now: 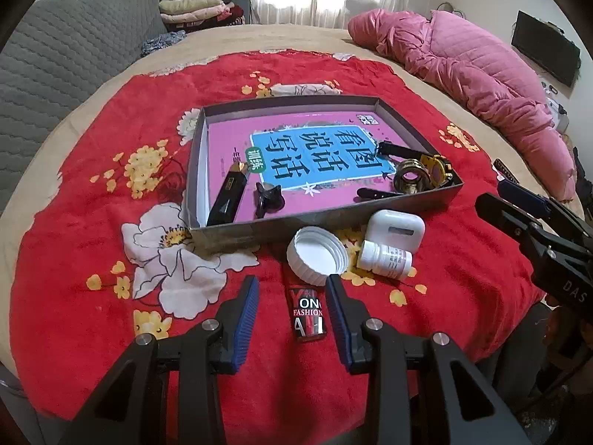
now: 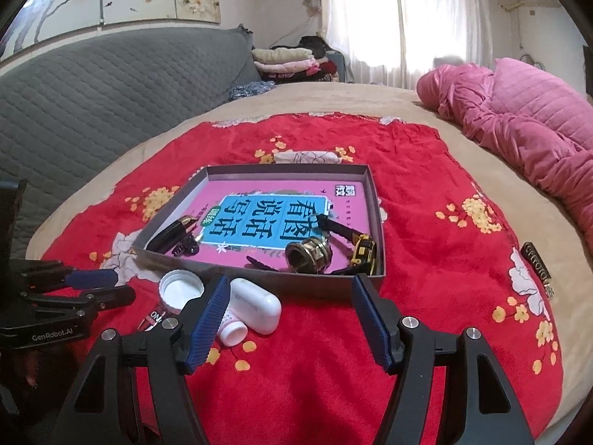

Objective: Organize rigid objects
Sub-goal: 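Withdraw both open tools from the box toward the red can and white case, then grasp the red YONG FASHION can with the left tool while the right tool grasps the white earbud case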

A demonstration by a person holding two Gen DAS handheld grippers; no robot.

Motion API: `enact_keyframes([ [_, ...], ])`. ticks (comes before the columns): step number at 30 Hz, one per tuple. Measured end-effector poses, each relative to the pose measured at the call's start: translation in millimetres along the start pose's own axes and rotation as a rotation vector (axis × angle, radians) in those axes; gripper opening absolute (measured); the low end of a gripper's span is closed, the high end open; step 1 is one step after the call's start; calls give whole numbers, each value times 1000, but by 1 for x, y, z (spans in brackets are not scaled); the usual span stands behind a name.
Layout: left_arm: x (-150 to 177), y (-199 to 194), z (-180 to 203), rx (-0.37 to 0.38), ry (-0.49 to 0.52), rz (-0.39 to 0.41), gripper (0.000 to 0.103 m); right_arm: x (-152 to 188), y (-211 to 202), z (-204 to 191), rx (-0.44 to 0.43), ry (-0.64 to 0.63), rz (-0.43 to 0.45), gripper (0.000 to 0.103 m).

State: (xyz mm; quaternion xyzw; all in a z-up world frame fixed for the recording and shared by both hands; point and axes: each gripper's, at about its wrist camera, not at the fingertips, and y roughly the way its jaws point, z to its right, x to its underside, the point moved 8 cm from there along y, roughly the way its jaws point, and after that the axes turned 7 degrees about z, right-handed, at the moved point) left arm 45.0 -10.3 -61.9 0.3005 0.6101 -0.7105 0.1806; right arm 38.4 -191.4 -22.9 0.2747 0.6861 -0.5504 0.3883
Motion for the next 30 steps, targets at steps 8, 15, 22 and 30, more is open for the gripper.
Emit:
enact_keyframes([
  [8,11,10,1,16,-6,-39,37,12,10,3,-20,24,-48,69],
  [15,19,22,3,28,-8,-76,37,26,24,-1,-46,13,-100,70],
  [22,26,33,6,37,-2,-104,37,37,43,0,-89,29,-146,69],
  [30,26,42,4,36,-17,-119,37,41,60,5,-109,59,-172,69],
])
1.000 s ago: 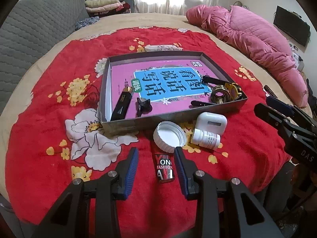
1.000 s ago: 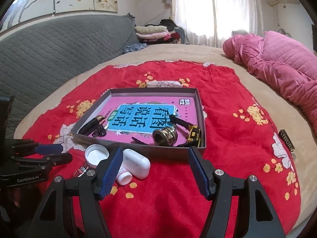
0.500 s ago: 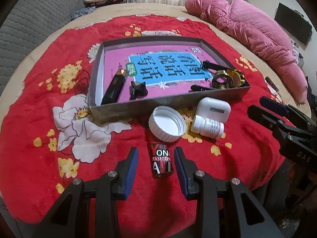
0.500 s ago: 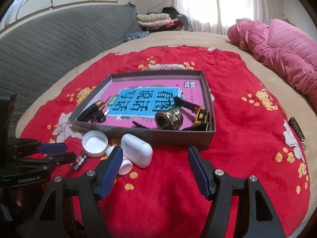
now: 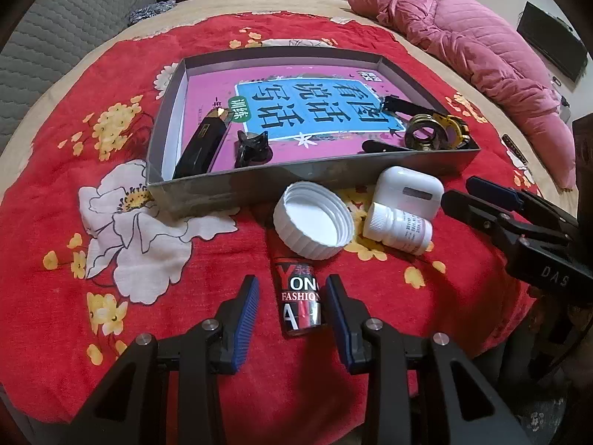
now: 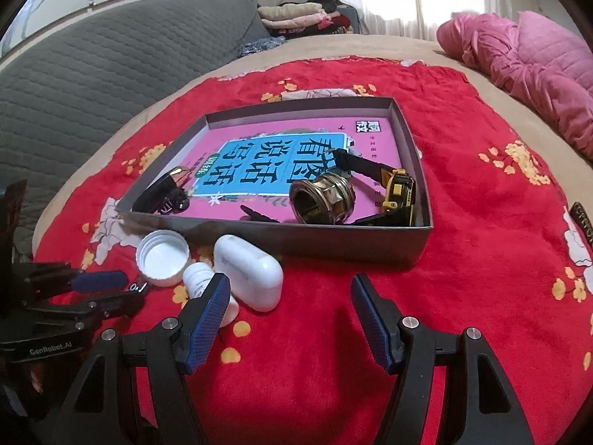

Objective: Organize rigid objects
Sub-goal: 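Grasp the red YONG FASHION can with the left tool while the right tool grasps the white earbud case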

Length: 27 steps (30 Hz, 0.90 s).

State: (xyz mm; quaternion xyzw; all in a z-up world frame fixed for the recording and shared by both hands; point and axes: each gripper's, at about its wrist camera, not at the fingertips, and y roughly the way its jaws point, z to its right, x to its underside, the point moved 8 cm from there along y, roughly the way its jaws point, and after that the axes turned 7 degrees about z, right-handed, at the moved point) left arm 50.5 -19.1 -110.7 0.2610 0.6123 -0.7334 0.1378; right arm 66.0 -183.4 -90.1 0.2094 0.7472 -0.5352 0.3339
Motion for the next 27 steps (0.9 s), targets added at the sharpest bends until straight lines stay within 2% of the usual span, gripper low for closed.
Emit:
enact_keyframes([
  [27,-5,18,-9,-10,-16,3,37,1,29,-16,-86,-21,-36,69],
])
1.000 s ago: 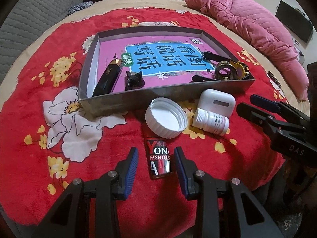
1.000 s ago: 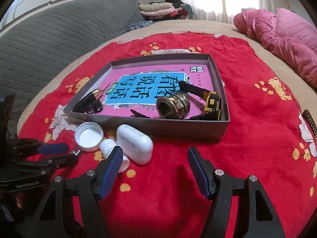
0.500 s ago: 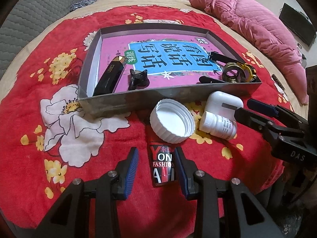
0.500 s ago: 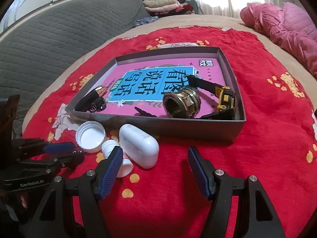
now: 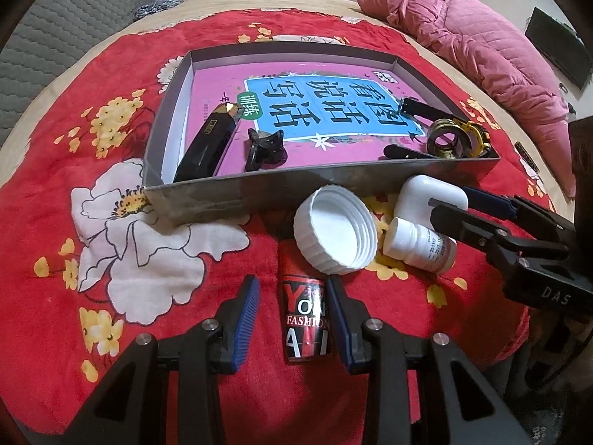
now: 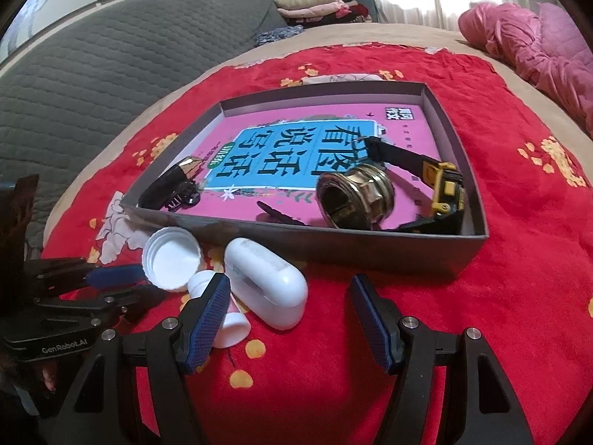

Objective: Organize rigid objects
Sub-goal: 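Grasp the red YONG FASHION can with the left tool while the right tool grasps the white earbud case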

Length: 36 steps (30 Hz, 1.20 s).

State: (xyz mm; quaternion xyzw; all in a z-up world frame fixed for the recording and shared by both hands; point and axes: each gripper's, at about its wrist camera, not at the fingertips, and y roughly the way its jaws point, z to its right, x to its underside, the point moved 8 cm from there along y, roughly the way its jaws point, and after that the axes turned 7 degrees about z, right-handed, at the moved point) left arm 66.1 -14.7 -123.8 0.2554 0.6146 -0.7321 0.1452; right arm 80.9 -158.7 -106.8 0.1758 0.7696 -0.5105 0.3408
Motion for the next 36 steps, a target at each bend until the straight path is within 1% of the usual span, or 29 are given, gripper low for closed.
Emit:
enact_keyframes([
  [5,1,0,-1,12,-11,-2,37,-1,4,-10,-25,-33,3,68],
  [9,1,0,-3,24,-23,-6,37,-1,7,-18,-40,-67,1,57],
  [13,1,0,-3,24,-24,-6,38,0,8,-20,-35,-82,1,53],
  [16,1,0,-3,27,-29,-6,37,-1,6,-17,-38,-74,5,41],
  [22,1,0,-4,28,-31,-7,37,2,-2,-21,-70,-86,4,33],
  [25,1,0,-4,31,-35,-9,38,2,-3,-27,-84,-117,5,32],
  [31,2,0,-3,22,-32,-11,38,5,11,-41,-92,-186,-19,30],
  [34,2,1,-2,18,-29,-14,38,7,19,-49,-70,-240,-28,30],
  [36,2,3,-1,11,-20,-16,38,7,23,-50,-64,-243,-29,30],
])
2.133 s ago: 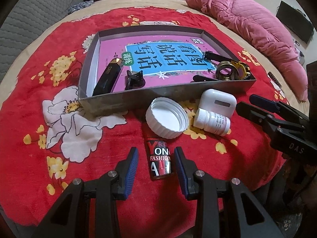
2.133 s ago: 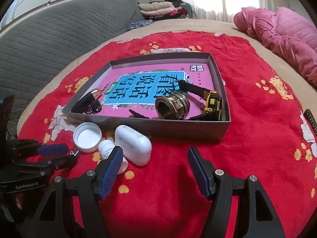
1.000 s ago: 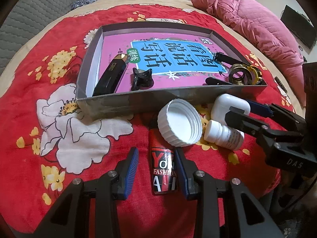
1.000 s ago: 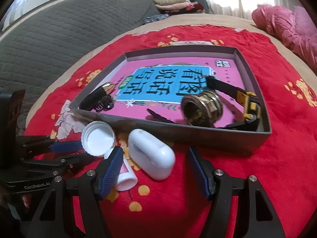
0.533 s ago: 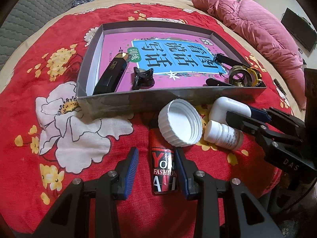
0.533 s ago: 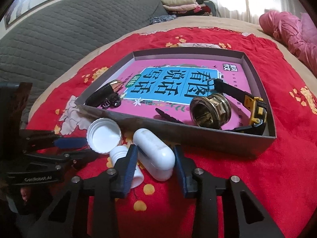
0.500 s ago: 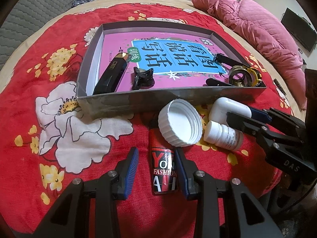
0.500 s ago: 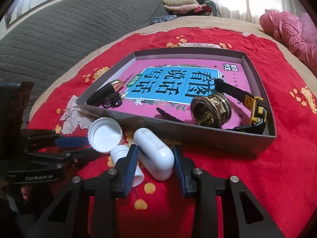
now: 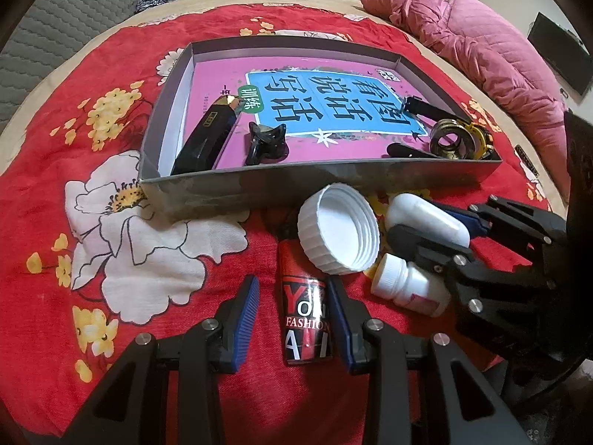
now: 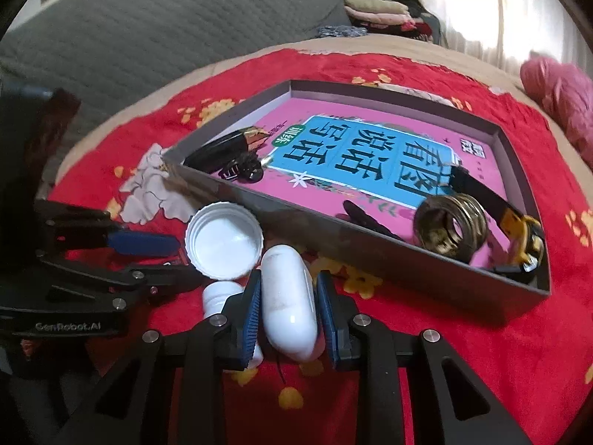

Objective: Organize rigid objects
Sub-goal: 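Grasp the red YONG FASHION can with the left tool while the right tool grasps the white earbud case, then lift the red can with the left tool while the right tool lifts the white earbud case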

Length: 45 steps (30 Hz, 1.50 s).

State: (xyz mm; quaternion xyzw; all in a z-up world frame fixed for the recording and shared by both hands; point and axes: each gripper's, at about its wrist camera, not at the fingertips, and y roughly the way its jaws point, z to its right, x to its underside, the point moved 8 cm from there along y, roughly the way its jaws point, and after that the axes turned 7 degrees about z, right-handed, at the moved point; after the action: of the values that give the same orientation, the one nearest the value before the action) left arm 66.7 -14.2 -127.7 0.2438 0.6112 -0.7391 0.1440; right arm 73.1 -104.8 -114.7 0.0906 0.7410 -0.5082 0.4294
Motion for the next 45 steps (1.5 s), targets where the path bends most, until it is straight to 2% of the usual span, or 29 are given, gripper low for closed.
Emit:
enact_keyframes([
  [6,-4,7,2,-20,2,6,38,2,6,11,20,50,-3,22],
  [14,-6,13,2,-25,22,20,37,1,1,14,18,81,12,22],
  [19,-7,12,0,-7,27,28,32,6,-8,22,36,136,16,22],
  [21,-8,12,-1,-7,25,28,23,7,-11,25,46,147,19,22],
  [28,-7,8,-2,2,24,29,23,10,-18,32,62,195,24,22],
  [45,-12,-15,-10,19,-31,70,23,7,-33,32,74,218,52,22],
])
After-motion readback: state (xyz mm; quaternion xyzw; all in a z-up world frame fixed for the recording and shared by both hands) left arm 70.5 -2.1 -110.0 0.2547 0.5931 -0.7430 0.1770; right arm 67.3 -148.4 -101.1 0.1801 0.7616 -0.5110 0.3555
